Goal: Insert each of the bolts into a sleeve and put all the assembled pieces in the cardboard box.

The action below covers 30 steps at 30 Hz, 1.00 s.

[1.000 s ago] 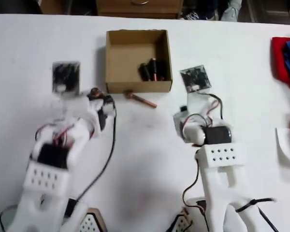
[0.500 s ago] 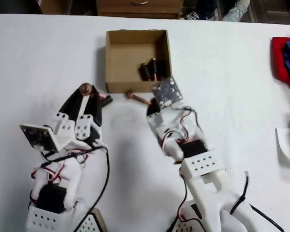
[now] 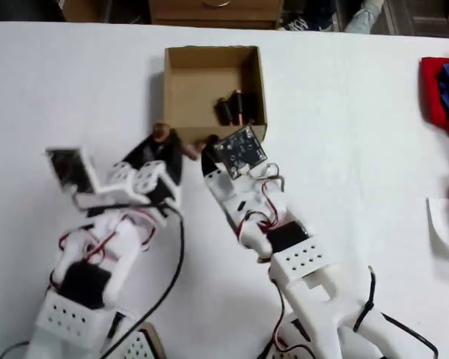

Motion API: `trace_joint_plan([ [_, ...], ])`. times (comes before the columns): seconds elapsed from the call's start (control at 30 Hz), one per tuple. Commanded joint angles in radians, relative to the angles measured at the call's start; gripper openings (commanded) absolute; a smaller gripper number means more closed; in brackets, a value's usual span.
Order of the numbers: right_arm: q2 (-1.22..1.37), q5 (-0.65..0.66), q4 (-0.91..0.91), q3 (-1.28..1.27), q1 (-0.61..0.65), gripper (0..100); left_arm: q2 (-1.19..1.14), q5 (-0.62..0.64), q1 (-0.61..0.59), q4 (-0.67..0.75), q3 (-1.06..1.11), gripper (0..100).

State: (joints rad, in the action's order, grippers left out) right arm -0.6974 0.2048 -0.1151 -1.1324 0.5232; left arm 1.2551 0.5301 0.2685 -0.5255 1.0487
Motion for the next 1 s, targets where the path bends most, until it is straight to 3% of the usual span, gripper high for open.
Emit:
trace_joint_plan([
  [0.0, -0.025, -0.002, 0.025, 0.008, -0.002, 2.4, -0.124, 0.011, 0.037, -0.069, -0.197, 3],
  [0.97, -0.036, -0.009, -0.01, 0.0, -0.025, 2.4, -0.522, 0.011, -0.028, -0.035, -0.479, 3],
])
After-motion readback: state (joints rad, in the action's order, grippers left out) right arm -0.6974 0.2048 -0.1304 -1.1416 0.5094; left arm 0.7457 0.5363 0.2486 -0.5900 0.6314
